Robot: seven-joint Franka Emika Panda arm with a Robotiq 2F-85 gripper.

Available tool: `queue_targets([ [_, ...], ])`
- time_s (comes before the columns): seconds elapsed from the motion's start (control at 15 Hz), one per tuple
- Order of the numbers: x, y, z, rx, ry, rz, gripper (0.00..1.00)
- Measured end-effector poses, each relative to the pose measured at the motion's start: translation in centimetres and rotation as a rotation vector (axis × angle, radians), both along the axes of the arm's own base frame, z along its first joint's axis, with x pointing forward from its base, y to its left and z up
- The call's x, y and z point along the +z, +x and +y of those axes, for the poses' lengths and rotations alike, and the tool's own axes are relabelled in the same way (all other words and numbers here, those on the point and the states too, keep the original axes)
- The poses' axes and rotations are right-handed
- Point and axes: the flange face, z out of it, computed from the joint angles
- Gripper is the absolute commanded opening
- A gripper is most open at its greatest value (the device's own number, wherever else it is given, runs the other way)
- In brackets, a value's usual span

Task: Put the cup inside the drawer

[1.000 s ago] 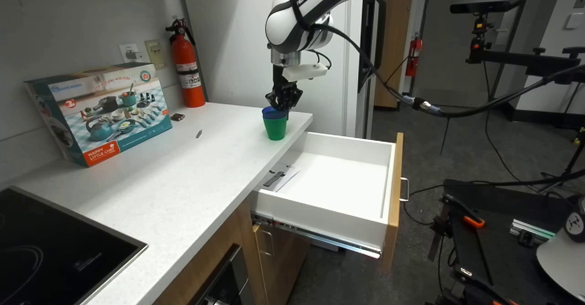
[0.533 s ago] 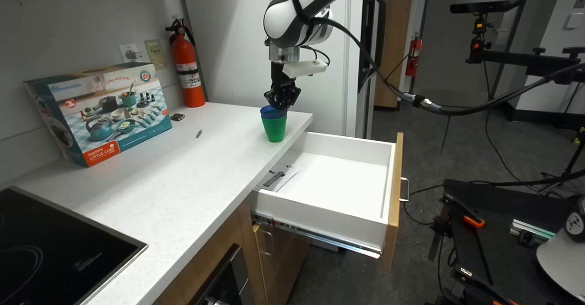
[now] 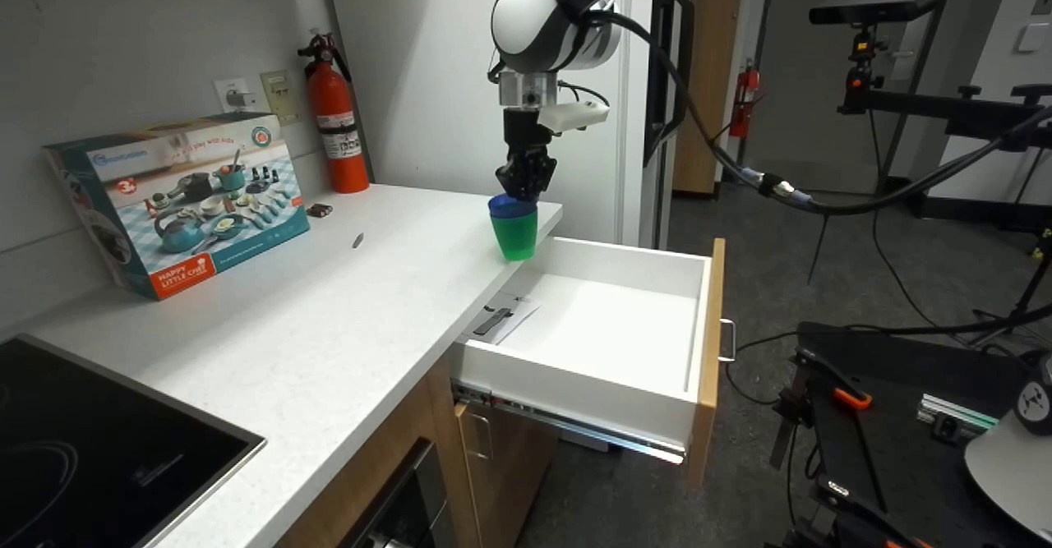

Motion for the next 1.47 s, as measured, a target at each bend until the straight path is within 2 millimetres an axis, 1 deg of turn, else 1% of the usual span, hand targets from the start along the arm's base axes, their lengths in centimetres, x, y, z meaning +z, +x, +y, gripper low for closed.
queue_targets([
  [0.2,-0.7,-1.6,0.0,0.040,-0.018,0.031,0.02],
  [0.53,-3.4,-3.6,-0.4,0.080,-0.080,0.056,0.02],
  [0.8,-5.4,-5.0,-0.9,0.086,-0.127,0.017,0.02],
  [1.0,-6.9,-6.4,-0.9,0.075,-0.137,-0.014,0.02],
  [1.27,-7.6,-8.5,-0.5,0.053,-0.130,-0.033,0.02],
  [1.47,-7.6,-9.8,-1.5,0.010,-0.108,-0.032,0.02],
])
